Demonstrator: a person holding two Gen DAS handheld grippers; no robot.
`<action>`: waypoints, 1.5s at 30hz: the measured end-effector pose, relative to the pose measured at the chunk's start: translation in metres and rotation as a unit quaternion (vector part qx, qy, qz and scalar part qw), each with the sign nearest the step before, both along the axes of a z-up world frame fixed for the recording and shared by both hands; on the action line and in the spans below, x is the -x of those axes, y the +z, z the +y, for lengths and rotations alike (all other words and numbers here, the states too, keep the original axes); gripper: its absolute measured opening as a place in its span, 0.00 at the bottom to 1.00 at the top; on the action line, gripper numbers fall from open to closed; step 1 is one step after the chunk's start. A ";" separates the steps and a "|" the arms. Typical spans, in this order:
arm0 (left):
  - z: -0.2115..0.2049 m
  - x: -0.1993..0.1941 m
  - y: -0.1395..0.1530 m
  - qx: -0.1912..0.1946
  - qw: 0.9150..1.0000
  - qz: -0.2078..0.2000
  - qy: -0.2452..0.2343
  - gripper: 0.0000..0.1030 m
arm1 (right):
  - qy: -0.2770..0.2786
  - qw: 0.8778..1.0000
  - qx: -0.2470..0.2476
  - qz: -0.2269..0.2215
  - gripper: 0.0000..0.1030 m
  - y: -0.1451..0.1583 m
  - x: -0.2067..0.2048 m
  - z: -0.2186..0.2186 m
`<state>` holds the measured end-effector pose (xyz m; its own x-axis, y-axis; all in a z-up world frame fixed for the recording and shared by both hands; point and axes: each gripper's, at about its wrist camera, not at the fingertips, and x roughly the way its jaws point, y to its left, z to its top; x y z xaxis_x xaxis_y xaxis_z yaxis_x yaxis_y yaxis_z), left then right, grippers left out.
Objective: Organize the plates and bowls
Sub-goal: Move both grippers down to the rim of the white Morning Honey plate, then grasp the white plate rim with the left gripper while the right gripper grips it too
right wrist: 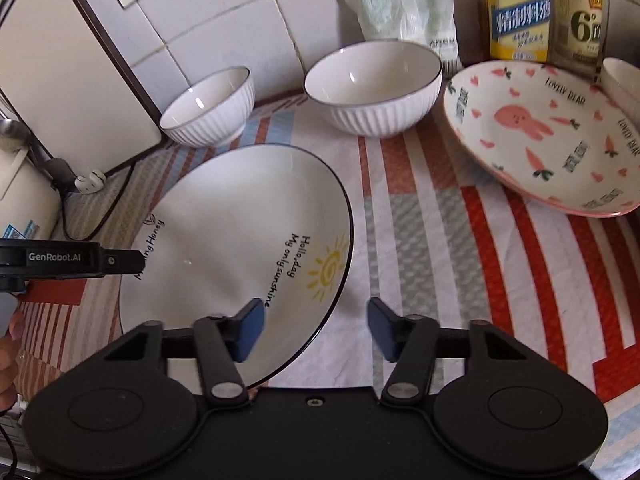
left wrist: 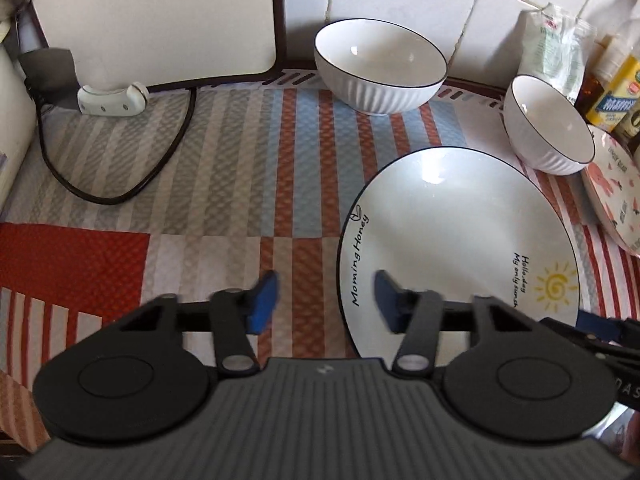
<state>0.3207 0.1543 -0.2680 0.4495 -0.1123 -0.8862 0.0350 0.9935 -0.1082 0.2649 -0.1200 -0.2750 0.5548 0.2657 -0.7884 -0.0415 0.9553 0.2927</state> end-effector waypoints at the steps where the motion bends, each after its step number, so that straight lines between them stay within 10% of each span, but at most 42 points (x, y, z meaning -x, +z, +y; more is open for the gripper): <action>1: 0.003 0.000 -0.002 0.012 1.000 0.005 0.002 0.28 | -0.002 1.000 -0.004 0.003 0.36 -0.002 -0.001 0.000; 2: 0.004 -0.001 -0.005 0.021 1.000 0.010 0.005 0.20 | 0.000 1.000 -0.015 0.011 0.22 -0.005 -0.003 0.000; 6: 0.004 0.002 -0.007 0.039 0.999 0.008 0.001 0.14 | -0.019 0.999 -0.049 0.014 0.19 -0.010 -0.004 -0.008; 45: -0.071 0.097 0.023 0.001 0.999 -0.030 -0.027 0.18 | 0.026 0.999 -0.001 -0.031 0.22 0.027 0.079 -0.060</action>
<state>0.2233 0.0829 -0.2451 0.4947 -0.1406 -0.8576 0.0956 0.9896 -0.1071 0.1856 -0.1800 -0.2478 0.5875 0.2980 -0.7524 -0.1097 0.9505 0.2907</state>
